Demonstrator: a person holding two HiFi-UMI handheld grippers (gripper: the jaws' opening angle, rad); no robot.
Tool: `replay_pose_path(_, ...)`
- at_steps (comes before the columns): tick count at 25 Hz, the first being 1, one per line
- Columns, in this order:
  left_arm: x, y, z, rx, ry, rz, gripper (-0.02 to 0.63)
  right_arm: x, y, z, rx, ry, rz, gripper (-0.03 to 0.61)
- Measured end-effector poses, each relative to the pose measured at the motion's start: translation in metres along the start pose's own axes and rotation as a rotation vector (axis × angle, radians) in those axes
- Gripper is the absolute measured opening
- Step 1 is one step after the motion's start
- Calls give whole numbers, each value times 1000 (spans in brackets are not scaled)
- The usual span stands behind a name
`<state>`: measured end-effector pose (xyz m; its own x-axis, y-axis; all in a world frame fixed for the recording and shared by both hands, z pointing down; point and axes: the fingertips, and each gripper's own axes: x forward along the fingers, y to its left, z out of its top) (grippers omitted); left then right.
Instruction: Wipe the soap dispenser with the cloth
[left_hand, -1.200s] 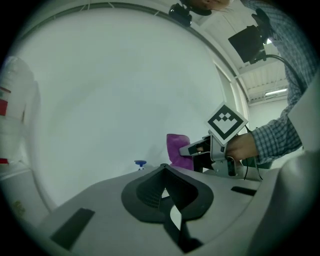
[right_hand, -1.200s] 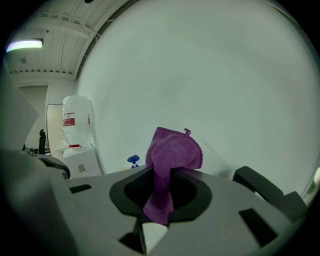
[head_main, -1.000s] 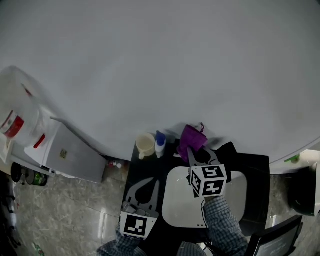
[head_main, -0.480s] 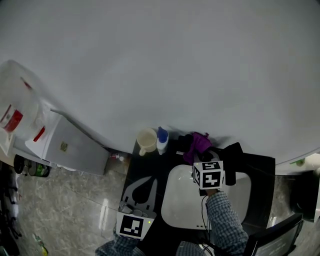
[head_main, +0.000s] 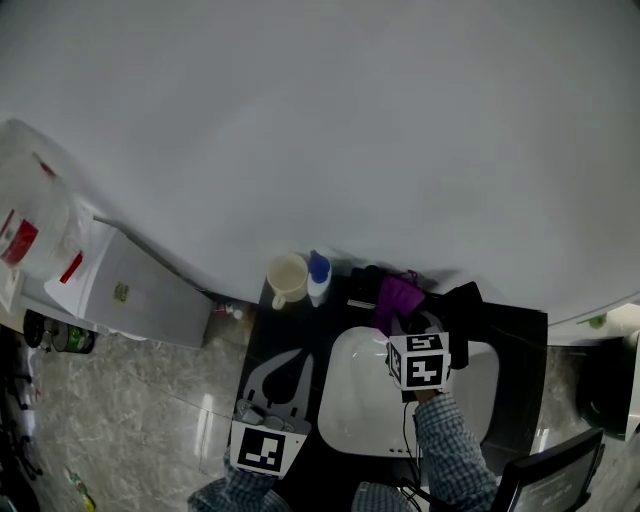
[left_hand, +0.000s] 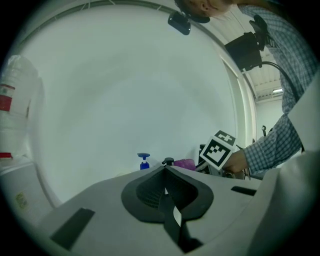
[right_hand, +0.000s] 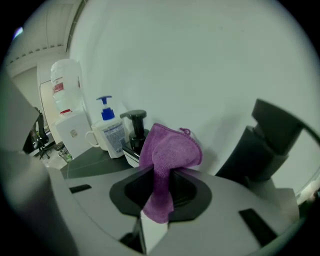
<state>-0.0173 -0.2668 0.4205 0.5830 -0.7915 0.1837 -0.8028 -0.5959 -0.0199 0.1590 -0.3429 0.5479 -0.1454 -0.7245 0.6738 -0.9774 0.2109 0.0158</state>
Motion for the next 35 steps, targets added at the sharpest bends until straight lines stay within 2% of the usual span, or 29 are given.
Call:
replay_pose_path(8, 8, -2, 7, -1, -19, -9, 2, -52, 10, 78, -9, -218, 18, 78)
replay_pose_path(14, 5, 1, 5, -13, -11, 3, 2, -40, 27, 98, -2, -254, 49, 78)
replay_pose_path(22, -1, 6, -2, -11, 0, 22, 2, -21, 53, 68, -41, -212, 72, 78)
replay_pose_path(35, -6, 8, -10, 1, 12, 21, 2, 17, 70, -15, -20, -21, 102, 78)
